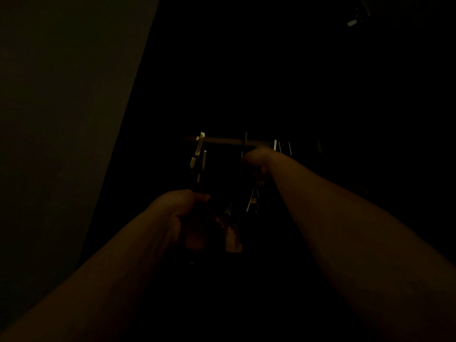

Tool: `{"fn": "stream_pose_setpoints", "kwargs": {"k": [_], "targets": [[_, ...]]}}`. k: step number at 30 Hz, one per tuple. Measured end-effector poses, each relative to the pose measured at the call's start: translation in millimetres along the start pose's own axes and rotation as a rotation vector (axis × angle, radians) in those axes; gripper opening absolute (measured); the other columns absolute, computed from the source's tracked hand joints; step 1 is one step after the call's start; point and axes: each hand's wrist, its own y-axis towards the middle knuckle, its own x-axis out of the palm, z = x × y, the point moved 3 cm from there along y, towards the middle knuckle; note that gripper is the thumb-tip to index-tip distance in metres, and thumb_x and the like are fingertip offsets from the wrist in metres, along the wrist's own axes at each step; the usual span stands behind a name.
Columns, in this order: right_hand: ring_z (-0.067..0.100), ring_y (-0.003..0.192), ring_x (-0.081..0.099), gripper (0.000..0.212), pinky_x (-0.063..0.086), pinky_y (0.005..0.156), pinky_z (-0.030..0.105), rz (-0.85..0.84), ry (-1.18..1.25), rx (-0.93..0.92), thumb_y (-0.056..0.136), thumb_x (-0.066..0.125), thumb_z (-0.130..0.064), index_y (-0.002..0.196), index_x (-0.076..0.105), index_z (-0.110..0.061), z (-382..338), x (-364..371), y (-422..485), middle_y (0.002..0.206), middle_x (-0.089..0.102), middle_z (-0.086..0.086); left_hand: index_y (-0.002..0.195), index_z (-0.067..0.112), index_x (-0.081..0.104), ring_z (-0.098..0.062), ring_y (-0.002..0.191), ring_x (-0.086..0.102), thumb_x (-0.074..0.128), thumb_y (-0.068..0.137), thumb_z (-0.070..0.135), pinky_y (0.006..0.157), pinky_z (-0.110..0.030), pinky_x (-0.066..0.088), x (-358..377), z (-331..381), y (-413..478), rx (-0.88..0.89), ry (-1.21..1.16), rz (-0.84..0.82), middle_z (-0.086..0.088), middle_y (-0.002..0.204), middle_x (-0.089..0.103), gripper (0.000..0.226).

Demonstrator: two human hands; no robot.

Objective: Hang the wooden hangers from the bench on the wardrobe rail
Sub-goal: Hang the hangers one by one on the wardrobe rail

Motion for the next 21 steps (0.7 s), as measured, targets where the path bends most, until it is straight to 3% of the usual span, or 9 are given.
{"fn": "stream_pose_setpoints", "kwargs": {"k": [3,6,9,12,15,18,21], "targets": [[0.029,0.076,0.054,0.035,0.046,0.062,0.039,0.027,-0.052,0.036,0.099,0.051,-0.003,0.134,0.048,0.003,12.0,1.0,6.1,0.095,0.055,0.014,0.13,0.002,0.055,-0.033,0.081,0.061,0.045,0.102,0.019,0.058,-0.042,0.046,0.6,-1.3,2.3,-0.017,-0.01,-0.01,-0.02,0.108,0.063,0.034],[0.036,0.1,0.059,0.04,0.049,0.078,0.04,0.05,-0.113,0.033,0.099,0.053,-0.004,0.137,0.046,0.003,21.2,2.2,12.0,0.128,0.056,0.023,0.131,0.001,0.054,-0.032,0.081,0.061,0.045,0.102,0.017,0.058,-0.039,0.046,2.3,-2.3,1.6,-0.018,-0.037,-0.01,-0.02,0.114,0.063,0.034],[0.039,0.123,0.055,0.043,0.05,0.095,0.04,0.059,-0.158,0.012,0.098,0.056,-0.004,0.139,0.046,0.003,25.0,3.6,13.1,0.138,0.052,0.024,0.135,0.005,0.054,-0.033,0.089,0.064,0.047,0.101,0.019,0.061,-0.041,0.049,2.9,-2.9,3.3,-0.016,-0.053,-0.023,-0.021,0.129,0.061,0.037],[0.037,0.125,0.055,0.046,0.048,0.099,0.039,0.06,-0.225,0.002,0.097,0.058,-0.004,0.14,0.045,0.003,25.8,1.8,9.2,0.139,0.052,0.023,0.135,0.005,0.055,-0.03,0.089,0.064,0.046,0.101,0.022,0.063,-0.041,0.05,2.8,-4.5,4.4,-0.022,-0.062,-0.034,-0.021,0.128,0.061,0.038],[0.037,0.121,0.058,0.045,0.05,0.101,0.044,0.025,-0.288,-0.02,0.093,0.064,-0.007,0.135,0.051,0.002,22.5,-2.5,-1.7,0.135,0.056,0.022,0.129,0.006,0.058,-0.031,0.08,0.064,0.048,0.101,0.022,0.06,-0.042,0.05,1.6,-5.1,4.5,-0.002,-0.015,-0.024,-0.018,0.11,0.065,0.034],[0.034,0.116,0.06,0.043,0.052,0.092,0.037,0.017,-0.298,-0.097,0.091,0.068,-0.009,0.131,0.054,0.001,16.4,-9.8,-13.4,0.125,0.06,0.018,0.131,0.005,0.057,-0.032,0.078,0.063,0.047,0.101,0.02,0.06,-0.04,0.051,0.9,-8.0,2.0,0.009,-0.006,-0.013,-0.017,0.107,0.065,0.035],[0.031,0.103,0.066,0.028,0.057,0.082,0.037,0.132,-0.437,-0.292,0.092,0.065,-0.018,0.115,0.064,-0.002,-1.4,-13.8,-38.4,0.111,0.068,0.015,0.132,0.006,0.057,-0.033,0.079,0.064,0.049,0.099,0.023,0.061,-0.042,0.051,2.4,-12.7,-5.1,-0.009,-0.001,-0.002,-0.02,0.116,0.063,0.038]]}}
